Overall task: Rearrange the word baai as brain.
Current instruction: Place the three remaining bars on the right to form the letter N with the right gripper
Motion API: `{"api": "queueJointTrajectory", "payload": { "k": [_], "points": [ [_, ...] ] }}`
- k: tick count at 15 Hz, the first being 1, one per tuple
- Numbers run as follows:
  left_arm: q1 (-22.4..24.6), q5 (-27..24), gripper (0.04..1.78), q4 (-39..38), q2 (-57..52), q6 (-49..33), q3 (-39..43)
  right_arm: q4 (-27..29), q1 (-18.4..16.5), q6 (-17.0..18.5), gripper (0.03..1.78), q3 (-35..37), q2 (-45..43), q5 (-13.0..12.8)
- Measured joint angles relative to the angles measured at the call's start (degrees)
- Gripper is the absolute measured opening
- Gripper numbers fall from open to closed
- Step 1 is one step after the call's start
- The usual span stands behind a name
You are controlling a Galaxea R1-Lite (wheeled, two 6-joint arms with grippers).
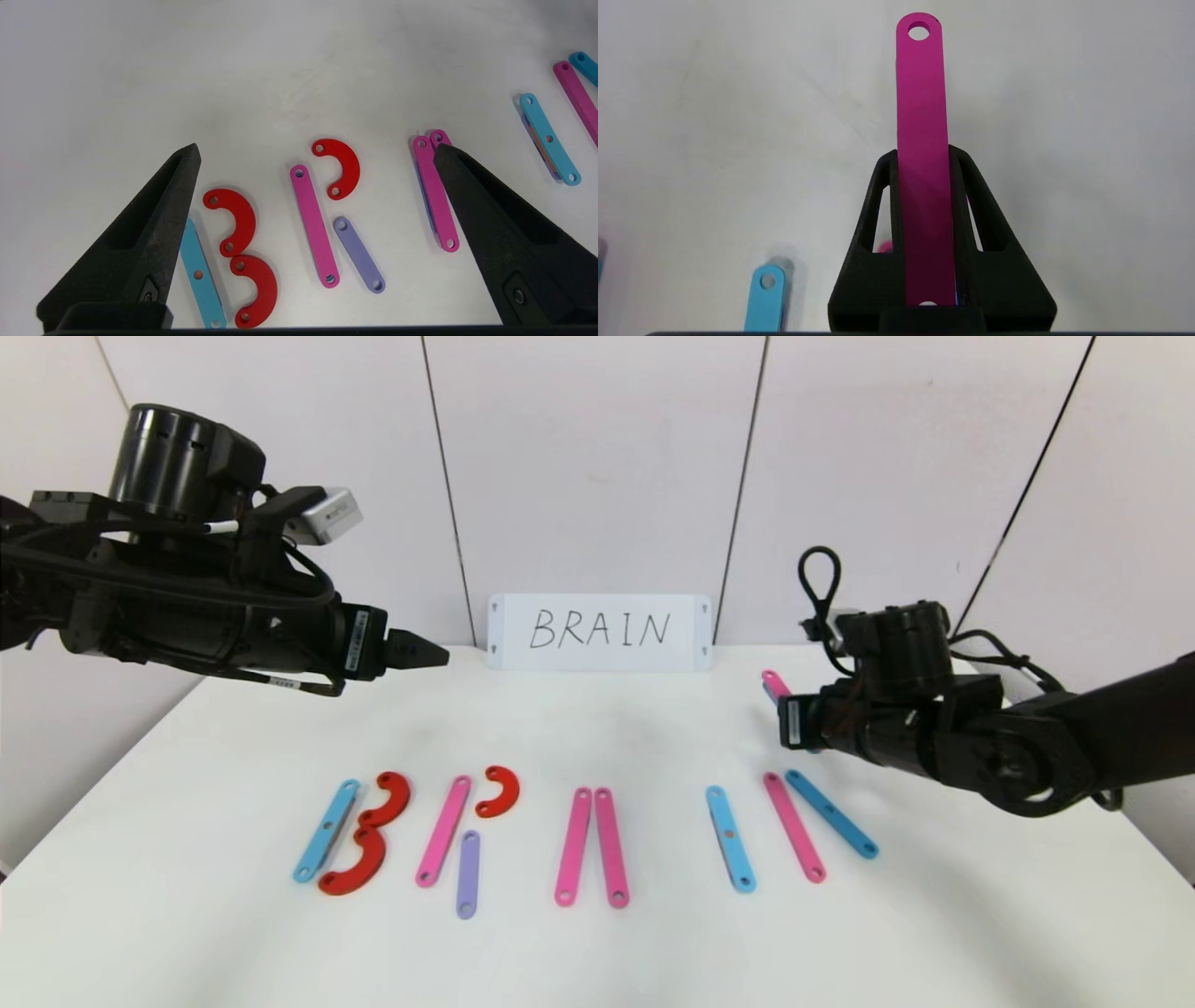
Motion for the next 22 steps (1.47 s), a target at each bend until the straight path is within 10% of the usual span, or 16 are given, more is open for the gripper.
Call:
{"api": "queueJointTrajectory", "payload": {
  "k": [22],
  "points": [
    [-0.5, -0.1, 1.74, 0.1, -0.4, 0.0, 0.2, -10.4, -9.2, 2.4, 0.30, 20.0, -2.1, 5.1]
  ]
}}
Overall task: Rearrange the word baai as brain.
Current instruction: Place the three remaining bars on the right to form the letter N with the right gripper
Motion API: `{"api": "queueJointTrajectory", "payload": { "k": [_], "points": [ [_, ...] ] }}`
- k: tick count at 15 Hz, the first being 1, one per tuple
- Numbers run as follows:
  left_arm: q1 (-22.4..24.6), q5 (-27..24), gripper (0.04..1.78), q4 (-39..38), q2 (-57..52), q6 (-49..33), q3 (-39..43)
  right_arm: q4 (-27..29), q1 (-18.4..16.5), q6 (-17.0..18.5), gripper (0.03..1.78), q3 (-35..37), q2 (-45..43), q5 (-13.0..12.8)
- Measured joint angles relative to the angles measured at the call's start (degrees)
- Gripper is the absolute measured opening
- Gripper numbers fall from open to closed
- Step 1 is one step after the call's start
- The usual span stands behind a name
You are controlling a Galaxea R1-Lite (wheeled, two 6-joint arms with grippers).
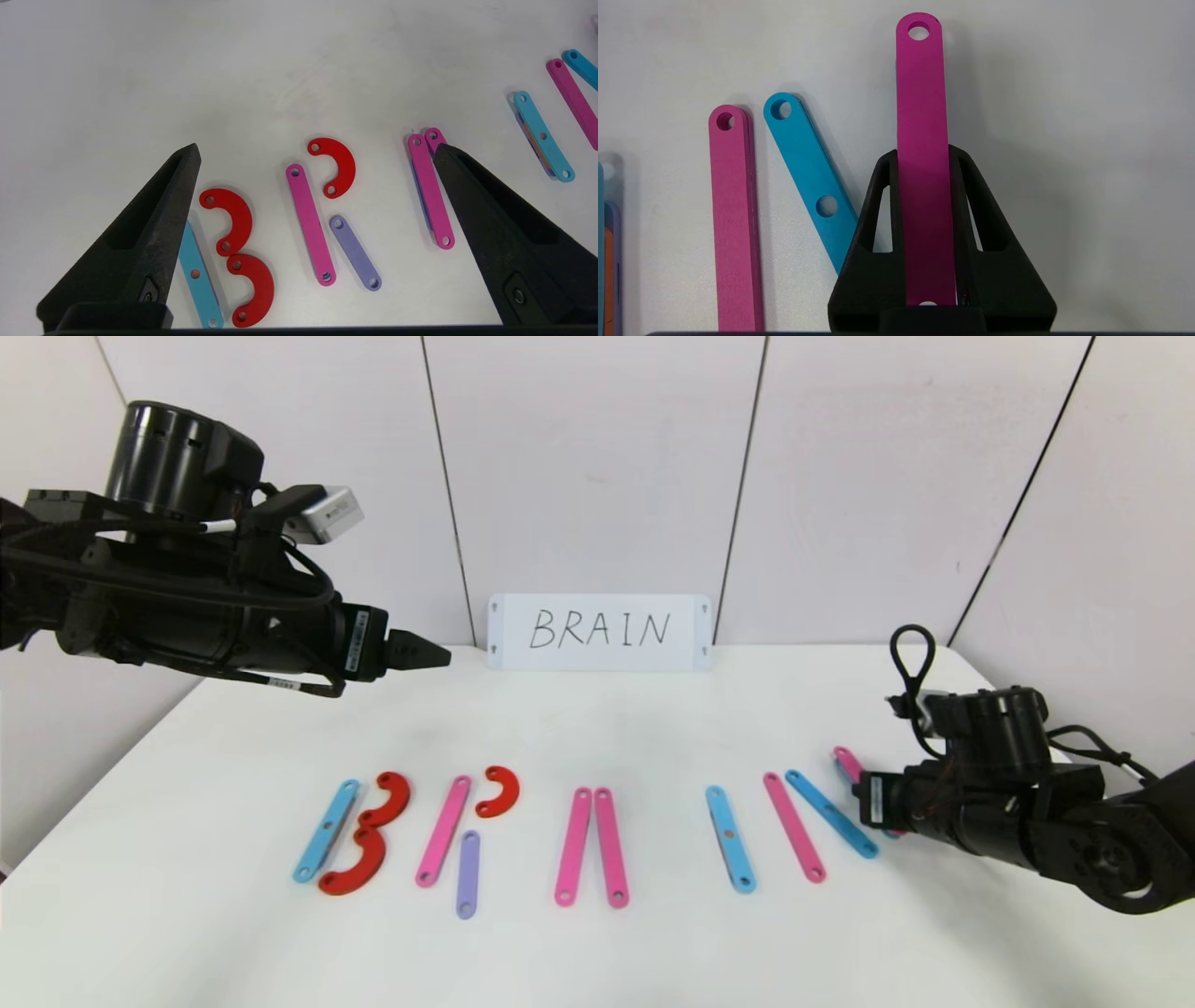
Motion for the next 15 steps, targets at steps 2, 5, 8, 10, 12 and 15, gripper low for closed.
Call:
{"api": "queueJointTrajectory", "payload": {
  "k": [2, 5, 8, 10, 12, 15],
  "points": [
    [0.0, 0.0, 1.74, 0.0, 0.0, 0.0, 0.0, -0.2, 0.0, 0.0, 0.30, 0.5, 0.3, 0.0],
    [0.0, 0.0, 1.74, 0.0, -0.1, 0.0, 0.0, -0.2, 0.0, 0.1, 0.30, 1.0, 0.5, 0.0],
    [0.0, 0.0, 1.74, 0.0, -0.1, 0.0, 0.0, -0.3, 0.1, 0.2, 0.30, 1.7, 0.5, 0.0],
    [-0.1, 0.0, 1.74, 0.0, -0.2, 0.0, 0.0, -1.6, 0.3, 0.1, 0.30, 2.1, 0.6, 0.0],
    [-0.1, 0.0, 1.74, 0.0, -0.2, 0.0, 0.0, -2.0, 0.3, -0.1, 0.30, 2.2, 0.6, 0.0],
    [-0.1, 0.0, 1.74, 0.0, -0.3, 0.0, 0.0, -2.0, 0.4, -0.2, 0.31, 2.4, 0.5, 0.1]
  ]
}}
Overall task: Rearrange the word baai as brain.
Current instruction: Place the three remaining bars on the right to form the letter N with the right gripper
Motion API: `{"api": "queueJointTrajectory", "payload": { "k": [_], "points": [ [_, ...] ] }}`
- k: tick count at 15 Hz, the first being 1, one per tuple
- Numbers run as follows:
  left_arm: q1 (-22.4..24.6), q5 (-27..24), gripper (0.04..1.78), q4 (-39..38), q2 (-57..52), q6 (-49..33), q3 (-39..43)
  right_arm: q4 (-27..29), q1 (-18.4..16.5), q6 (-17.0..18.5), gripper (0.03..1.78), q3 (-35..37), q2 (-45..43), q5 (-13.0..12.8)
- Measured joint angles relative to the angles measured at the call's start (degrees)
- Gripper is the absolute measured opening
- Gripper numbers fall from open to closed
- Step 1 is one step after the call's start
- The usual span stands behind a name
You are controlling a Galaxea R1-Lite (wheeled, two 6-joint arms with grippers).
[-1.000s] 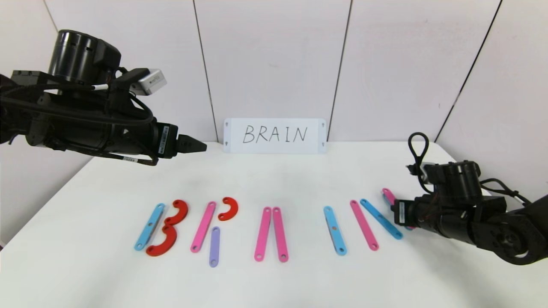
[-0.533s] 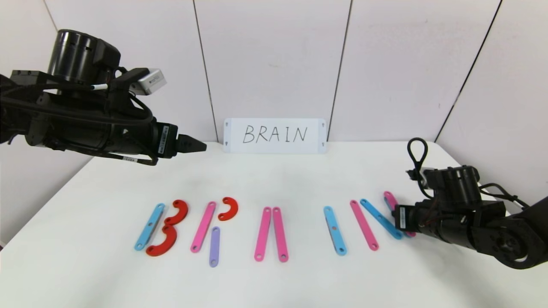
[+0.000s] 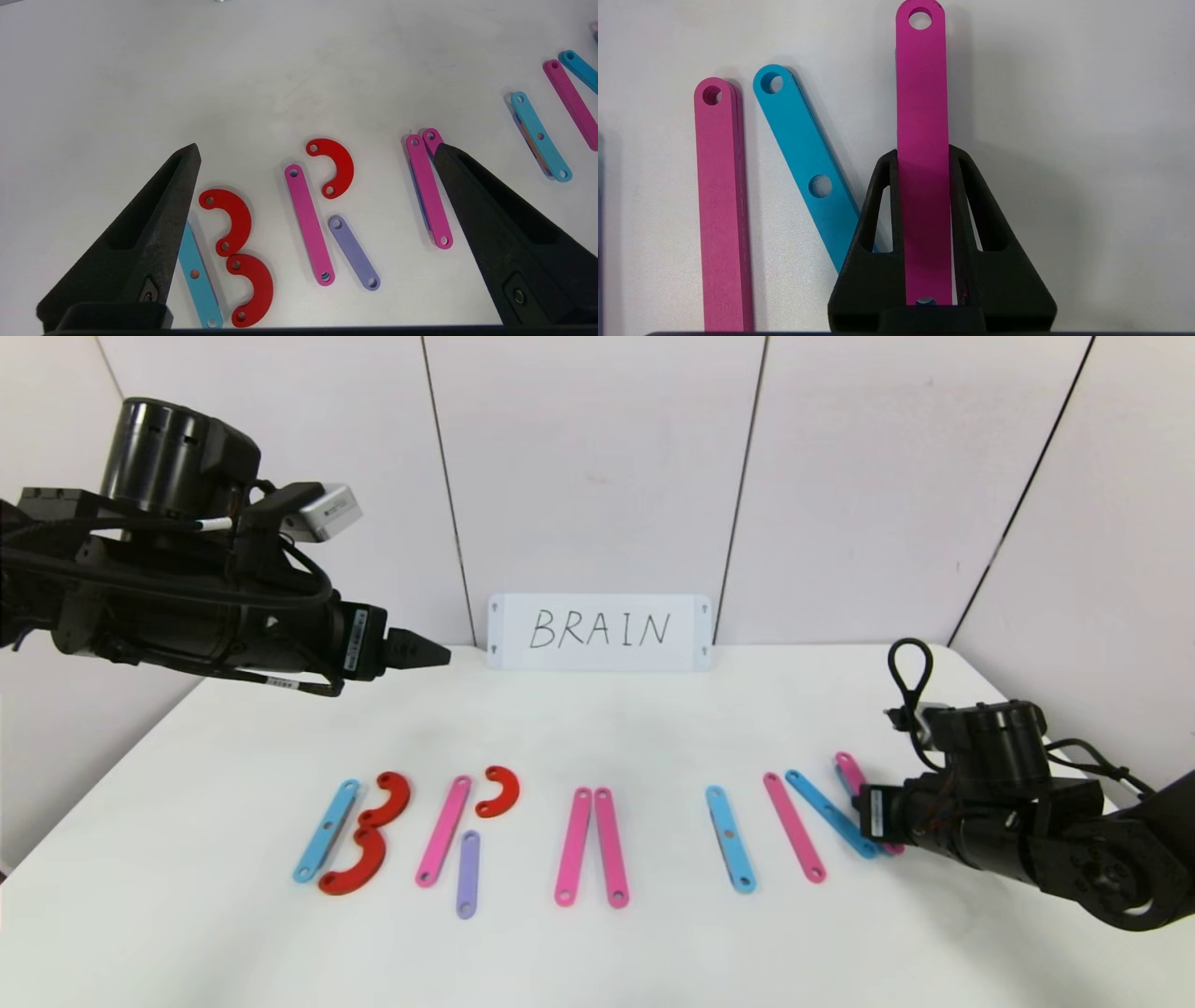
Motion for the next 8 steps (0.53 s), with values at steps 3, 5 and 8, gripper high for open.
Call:
{"api": "queueJointTrajectory", "payload": {
  "k": [3, 5, 8],
  "points": [
    [0.0, 0.0, 1.74, 0.0, 0.0, 0.0, 0.0, -0.1, -0.1, 0.1, 0.46, 0.2, -0.2, 0.0],
    [0.0, 0.0, 1.74, 0.0, -0.1, 0.0, 0.0, -0.1, -0.1, 0.2, 0.70, 0.2, -0.2, 0.0],
    [0.0, 0.0, 1.74, 0.0, -0.2, 0.0, 0.0, -0.1, -0.2, 0.2, 1.22, 0.3, -0.5, 0.0]
  ]
}}
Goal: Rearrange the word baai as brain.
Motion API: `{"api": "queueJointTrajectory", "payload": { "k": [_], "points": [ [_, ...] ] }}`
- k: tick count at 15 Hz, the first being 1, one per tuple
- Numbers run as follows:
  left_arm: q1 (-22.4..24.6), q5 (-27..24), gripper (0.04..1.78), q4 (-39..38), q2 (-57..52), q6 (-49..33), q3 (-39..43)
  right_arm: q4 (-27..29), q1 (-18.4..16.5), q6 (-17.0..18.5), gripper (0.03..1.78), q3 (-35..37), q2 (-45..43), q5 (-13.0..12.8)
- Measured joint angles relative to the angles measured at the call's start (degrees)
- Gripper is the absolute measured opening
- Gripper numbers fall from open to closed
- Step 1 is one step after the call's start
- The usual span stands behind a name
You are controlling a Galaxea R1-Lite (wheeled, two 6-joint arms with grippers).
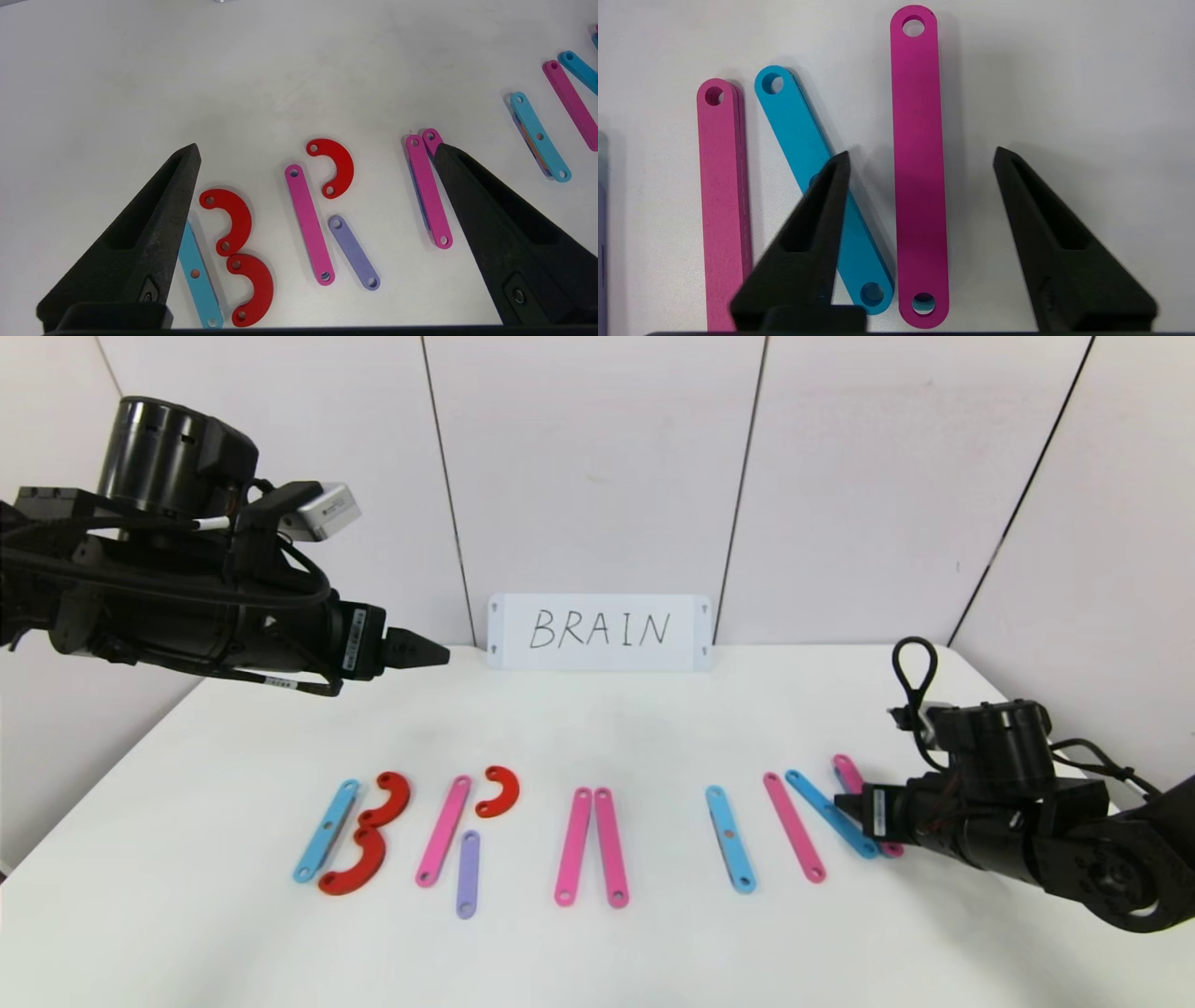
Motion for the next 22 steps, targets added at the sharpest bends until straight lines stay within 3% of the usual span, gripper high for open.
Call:
{"api": "queueJointTrajectory", "payload": {
  "k": [3, 6, 14, 22],
  "points": [
    [0.0, 0.0, 1.74, 0.0, 0.0, 0.0, 0.0, 0.0, -0.2, 0.0, 1.59, 0.0, -0.4, 0.0],
    [0.0, 0.0, 1.74, 0.0, -0.1, 0.0, 0.0, 0.0, -0.2, 0.1, 1.74, -0.1, -1.9, 0.0],
    [0.1, 0.2, 1.74, 0.0, -3.1, 0.0, 1.0, 3.0, -0.1, -4.7, 1.74, -0.2, -14.1, 0.0],
    [1.2, 0.6, 1.74, 0.2, -16.1, 1.3, 11.6, 20.9, 1.1, -6.0, 1.74, -1.1, -35.0, 0.1]
  ]
}}
